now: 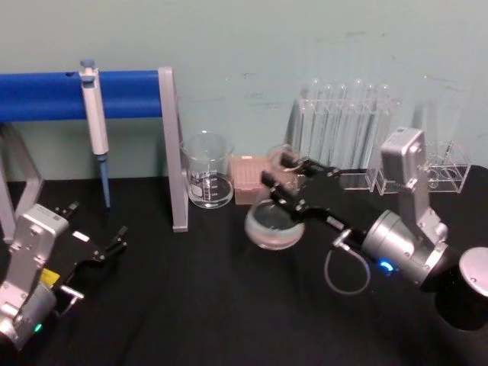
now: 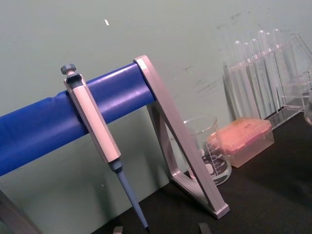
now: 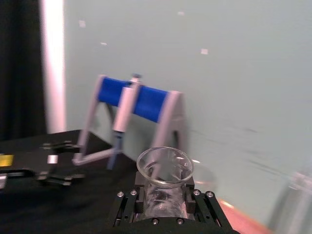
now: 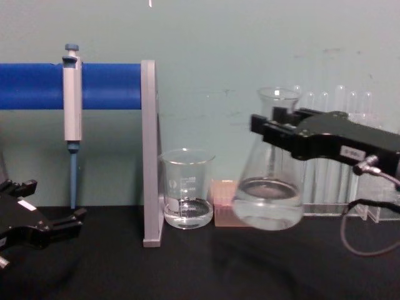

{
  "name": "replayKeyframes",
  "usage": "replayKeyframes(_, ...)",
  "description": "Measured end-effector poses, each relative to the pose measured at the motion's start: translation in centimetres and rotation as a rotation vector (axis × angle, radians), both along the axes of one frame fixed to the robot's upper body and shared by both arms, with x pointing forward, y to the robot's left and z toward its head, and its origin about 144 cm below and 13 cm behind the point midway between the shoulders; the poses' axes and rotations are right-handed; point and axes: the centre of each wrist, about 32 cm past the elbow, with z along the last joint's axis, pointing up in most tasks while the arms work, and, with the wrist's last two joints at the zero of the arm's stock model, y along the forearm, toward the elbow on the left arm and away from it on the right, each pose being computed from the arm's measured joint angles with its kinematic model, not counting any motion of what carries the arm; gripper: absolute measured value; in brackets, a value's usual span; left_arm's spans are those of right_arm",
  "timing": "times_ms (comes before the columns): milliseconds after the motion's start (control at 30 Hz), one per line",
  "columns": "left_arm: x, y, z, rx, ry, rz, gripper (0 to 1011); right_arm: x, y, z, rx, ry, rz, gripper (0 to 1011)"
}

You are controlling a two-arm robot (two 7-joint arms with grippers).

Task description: Grasp the erlenmeyer flask with one hand, shake it three times, then place it back.

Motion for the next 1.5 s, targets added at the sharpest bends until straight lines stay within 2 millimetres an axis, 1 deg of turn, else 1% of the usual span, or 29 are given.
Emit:
replayKeyframes(367,0.0,0.0,0.0,0.0,0.0,0.0,1001,-0.1,-3.1,0.0,-0.011,0.005,-0.227,458)
replayKeyframes(667,0.0,0.0,0.0,0.0,0.0,0.0,1001,-0.4,-4.7,0.0,-0.02,0.016,-0.345,458)
replayKeyframes(1067,0.0,0.0,0.0,0.0,0.0,0.0,1001,-0.4,-5.1,0.0,-0.02,0.019,-0.382,458)
replayKeyframes(1500,0.0,0.0,0.0,0.0,0.0,0.0,1001,-0.1,-4.4,0.0,-0.017,0.028,-0.314,458)
